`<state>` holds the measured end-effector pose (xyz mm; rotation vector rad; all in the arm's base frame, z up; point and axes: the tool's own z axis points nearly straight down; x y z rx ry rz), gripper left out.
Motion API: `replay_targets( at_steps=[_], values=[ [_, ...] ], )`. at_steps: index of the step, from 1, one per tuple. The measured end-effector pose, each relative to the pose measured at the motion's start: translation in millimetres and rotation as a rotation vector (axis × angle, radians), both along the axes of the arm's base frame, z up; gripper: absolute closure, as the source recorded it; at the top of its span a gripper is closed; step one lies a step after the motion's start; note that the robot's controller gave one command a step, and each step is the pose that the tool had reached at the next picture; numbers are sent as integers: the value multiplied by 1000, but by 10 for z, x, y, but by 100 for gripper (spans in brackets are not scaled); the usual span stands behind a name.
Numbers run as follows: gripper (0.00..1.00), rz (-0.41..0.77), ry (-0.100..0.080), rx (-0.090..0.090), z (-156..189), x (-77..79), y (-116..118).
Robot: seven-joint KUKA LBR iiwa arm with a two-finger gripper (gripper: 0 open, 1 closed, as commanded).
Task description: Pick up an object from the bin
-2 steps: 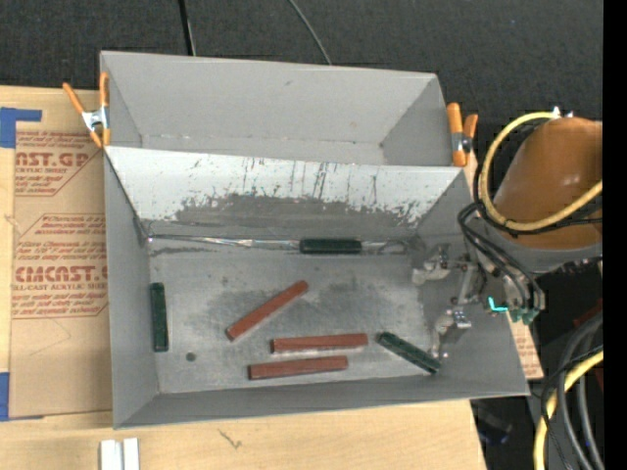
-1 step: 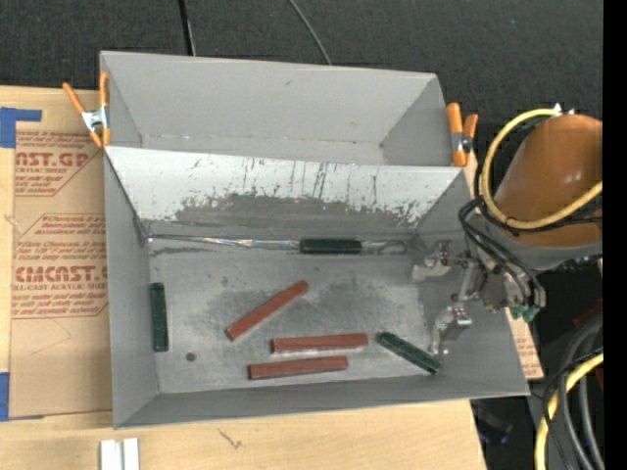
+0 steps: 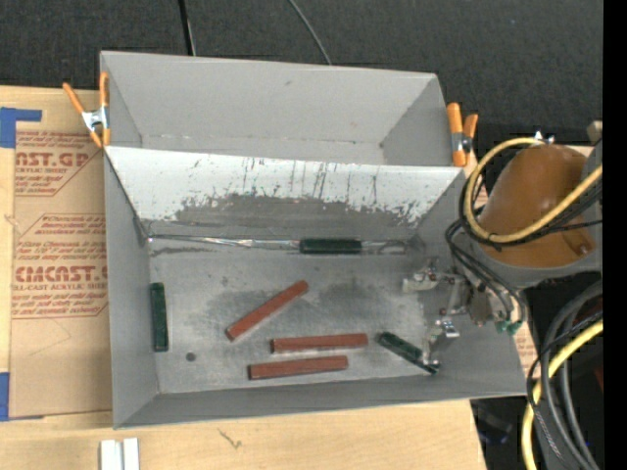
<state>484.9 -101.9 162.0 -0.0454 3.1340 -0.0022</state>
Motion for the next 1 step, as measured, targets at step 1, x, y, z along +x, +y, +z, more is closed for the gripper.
replay_targets(
  at_steps=[1],
  values=[
    [100,-95,2,2,-853,236,71]
  ],
)
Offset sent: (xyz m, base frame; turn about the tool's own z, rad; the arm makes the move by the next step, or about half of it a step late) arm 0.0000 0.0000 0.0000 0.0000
